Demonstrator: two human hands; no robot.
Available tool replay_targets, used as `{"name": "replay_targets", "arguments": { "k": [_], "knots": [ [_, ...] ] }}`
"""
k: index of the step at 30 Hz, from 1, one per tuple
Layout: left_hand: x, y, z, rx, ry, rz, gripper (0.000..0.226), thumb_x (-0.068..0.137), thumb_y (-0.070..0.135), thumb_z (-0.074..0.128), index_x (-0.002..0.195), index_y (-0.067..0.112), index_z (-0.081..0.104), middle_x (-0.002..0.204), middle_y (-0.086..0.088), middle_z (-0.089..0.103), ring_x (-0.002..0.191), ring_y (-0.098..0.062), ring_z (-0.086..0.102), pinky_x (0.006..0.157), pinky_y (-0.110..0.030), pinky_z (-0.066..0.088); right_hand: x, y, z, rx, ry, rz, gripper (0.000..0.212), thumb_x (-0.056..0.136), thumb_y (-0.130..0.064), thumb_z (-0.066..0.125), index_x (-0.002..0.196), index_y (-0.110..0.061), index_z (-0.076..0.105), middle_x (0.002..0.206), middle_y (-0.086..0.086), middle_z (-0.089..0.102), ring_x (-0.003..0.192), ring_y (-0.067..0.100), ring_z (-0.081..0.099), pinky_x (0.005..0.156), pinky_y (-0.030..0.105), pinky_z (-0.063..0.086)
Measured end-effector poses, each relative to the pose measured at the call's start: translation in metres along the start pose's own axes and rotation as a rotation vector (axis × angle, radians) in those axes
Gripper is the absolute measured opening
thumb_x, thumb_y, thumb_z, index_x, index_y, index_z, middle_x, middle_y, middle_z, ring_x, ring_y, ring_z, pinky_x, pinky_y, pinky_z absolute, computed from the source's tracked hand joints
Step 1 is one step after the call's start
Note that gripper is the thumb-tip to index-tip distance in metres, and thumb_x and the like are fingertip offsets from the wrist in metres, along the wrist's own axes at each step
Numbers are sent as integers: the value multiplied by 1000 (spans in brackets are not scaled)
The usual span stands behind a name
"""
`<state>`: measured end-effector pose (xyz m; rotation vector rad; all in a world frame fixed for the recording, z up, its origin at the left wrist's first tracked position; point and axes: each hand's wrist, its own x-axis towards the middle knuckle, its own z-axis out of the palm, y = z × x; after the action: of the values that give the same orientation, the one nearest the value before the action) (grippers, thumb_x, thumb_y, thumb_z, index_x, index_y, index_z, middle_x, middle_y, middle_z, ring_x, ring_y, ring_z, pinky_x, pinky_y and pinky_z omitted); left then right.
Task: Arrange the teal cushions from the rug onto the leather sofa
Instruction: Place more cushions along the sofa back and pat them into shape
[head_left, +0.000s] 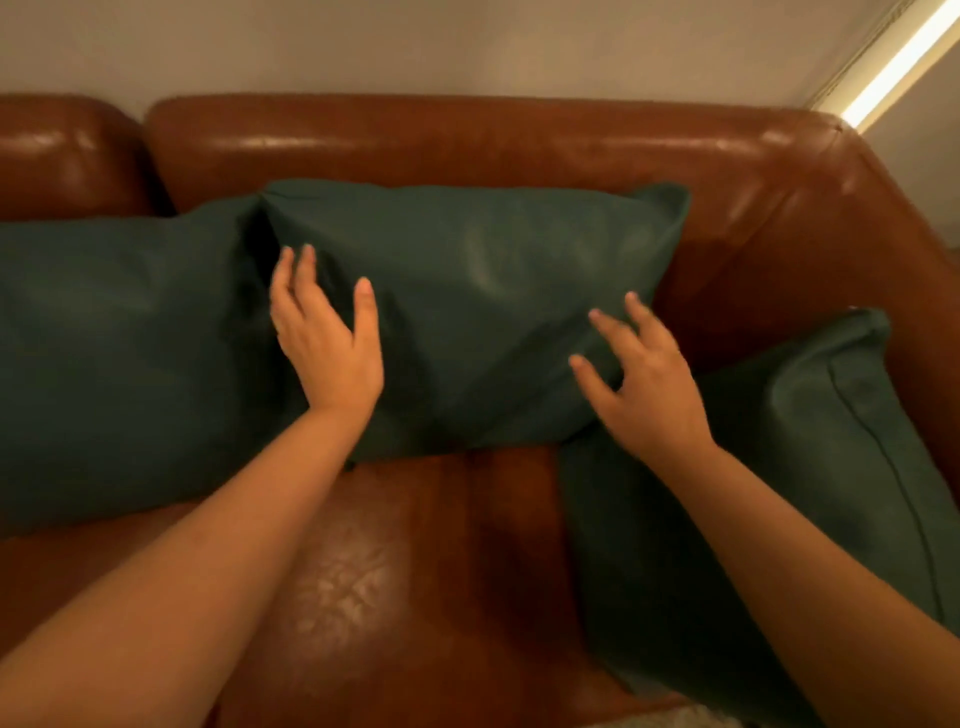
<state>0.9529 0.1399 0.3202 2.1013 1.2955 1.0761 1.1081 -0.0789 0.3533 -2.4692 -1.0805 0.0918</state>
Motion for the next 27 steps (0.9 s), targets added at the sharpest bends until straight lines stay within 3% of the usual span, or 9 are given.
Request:
{"name": "replay_targets", "arguments": {
  "k": [3, 7, 11, 15, 18, 21, 24, 25, 27],
  "knots": [
    [39, -13, -3, -228, -67, -169, 71, 95, 39, 51, 146, -2, 25, 149, -18, 24, 139, -26, 29, 116, -31, 21, 51, 9, 7, 288, 121, 326, 63, 90, -37, 63, 139, -1, 45, 143, 23, 43, 136, 32, 37, 111, 31, 25],
    [79, -24, 4, -378, -93, -328, 64, 94, 41, 52, 142, 2, 35, 143, -13, 41, 133, -20, 40, 112, -31, 30, 117, 25, 5, 778, 156, 734, 66, 89, -52, 56, 139, -9, 45, 137, 10, 53, 125, 27, 52, 105, 40, 42],
    [94, -25, 16, -430, -117, -474, 57, 94, 50, 47, 136, 12, 47, 135, -2, 53, 125, -15, 48, 107, -27, 35, 151, 28, 9, 891, 237, 838, 65, 84, -58, 61, 127, -9, 55, 123, 5, 60, 112, 24, 58, 97, 38, 48],
    [92, -15, 19, -445, -18, -510, 42, 99, 44, 40, 115, 10, 58, 102, 7, 59, 101, -11, 54, 85, -15, 38, 156, 31, 13, 879, 430, 928, 27, 90, -39, 63, 90, -13, 67, 86, 0, 60, 92, 18, 60, 73, 28, 46],
    [83, -5, 16, -460, 38, -472, 28, 100, 38, 38, 96, 16, 55, 79, 18, 52, 75, 4, 50, 67, -3, 36, 142, 32, 12, 848, 623, 896, 34, 93, -36, 59, 66, -16, 58, 65, -7, 51, 61, 5, 48, 48, 13, 37],
    [74, 0, 13, -468, 79, -405, 26, 101, 34, 39, 87, 14, 50, 73, 15, 51, 66, 16, 50, 65, -2, 36, 129, 40, 7, 910, 754, 848, 38, 94, -34, 59, 58, -20, 56, 60, -9, 53, 50, -2, 46, 48, 12, 37],
    [73, 6, 15, -474, 64, -406, 33, 101, 35, 40, 101, 6, 56, 83, 12, 54, 73, 6, 50, 64, -1, 35, 124, 43, 1, 875, 740, 855, 32, 95, -40, 55, 73, -19, 66, 66, -10, 55, 62, 2, 53, 58, 18, 37],
    [73, 8, 18, -475, 46, -427, 36, 100, 35, 40, 111, 5, 55, 92, 8, 56, 82, 1, 50, 65, 1, 35, 124, 43, 1, 826, 698, 871, 32, 96, -42, 51, 93, -17, 70, 80, -8, 62, 78, 6, 59, 63, 17, 38],
    [76, 15, 20, -456, 42, -447, 40, 100, 33, 42, 128, 4, 47, 117, -2, 54, 105, -10, 50, 73, 6, 31, 127, 38, 1, 673, 624, 864, 46, 98, -44, 44, 133, -16, 54, 125, 1, 60, 119, 17, 53, 81, 13, 36]
  ]
}}
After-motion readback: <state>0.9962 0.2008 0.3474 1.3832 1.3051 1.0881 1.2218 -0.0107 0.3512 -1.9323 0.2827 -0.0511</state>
